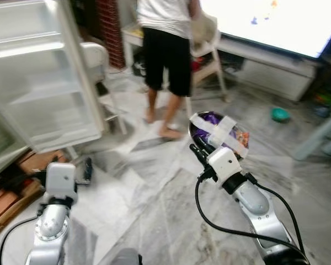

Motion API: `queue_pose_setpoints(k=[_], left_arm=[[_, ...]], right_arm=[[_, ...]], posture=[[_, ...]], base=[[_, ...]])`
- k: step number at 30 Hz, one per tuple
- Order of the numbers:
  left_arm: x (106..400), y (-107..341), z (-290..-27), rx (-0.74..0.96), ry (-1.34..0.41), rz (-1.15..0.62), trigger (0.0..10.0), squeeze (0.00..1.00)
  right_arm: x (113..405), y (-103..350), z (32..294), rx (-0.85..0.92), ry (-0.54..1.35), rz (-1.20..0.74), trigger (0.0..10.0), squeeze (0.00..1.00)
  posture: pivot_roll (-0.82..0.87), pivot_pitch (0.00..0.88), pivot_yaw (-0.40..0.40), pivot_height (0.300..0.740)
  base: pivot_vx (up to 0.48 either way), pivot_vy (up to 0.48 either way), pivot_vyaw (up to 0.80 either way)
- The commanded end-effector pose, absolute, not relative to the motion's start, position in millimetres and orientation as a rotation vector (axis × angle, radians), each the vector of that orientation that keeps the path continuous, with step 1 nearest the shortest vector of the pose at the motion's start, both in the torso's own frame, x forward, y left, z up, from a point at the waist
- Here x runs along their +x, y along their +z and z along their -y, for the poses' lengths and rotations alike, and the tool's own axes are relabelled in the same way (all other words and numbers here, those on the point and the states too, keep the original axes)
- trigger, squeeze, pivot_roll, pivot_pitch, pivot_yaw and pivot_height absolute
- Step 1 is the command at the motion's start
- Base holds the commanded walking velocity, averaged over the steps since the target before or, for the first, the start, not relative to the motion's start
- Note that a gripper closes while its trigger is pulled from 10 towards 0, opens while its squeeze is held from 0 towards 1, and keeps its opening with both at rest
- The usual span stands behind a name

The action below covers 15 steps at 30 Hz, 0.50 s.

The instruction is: Restocking fridge

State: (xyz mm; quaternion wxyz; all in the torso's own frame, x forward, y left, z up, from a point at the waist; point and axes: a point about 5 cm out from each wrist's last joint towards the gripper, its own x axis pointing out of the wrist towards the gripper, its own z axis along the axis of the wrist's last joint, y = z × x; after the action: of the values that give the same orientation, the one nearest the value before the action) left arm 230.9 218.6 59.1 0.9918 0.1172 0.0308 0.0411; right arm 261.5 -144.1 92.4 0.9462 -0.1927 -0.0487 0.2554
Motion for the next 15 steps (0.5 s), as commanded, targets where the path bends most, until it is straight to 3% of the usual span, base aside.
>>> queue_pose_setpoints(k=[1,15], left_arm=[[232,60,-213,0.240,0.044,-0.067,10.0,0.00],[237,64,-206,0.204,0.054,-0.062,10.0,0.00]], right_arm=[[264,101,148,-0.407,0.492,0.144,10.0,0.00],[275,110,141,-0.435,0.557,0.190,10.0,0.00]], posture=[[0.04,0.000,-0.007,0.740],[0.06,0.000,-0.034,0.740]], base=[[0.000,0.000,0.79],[0.000,0.000,0.79]])
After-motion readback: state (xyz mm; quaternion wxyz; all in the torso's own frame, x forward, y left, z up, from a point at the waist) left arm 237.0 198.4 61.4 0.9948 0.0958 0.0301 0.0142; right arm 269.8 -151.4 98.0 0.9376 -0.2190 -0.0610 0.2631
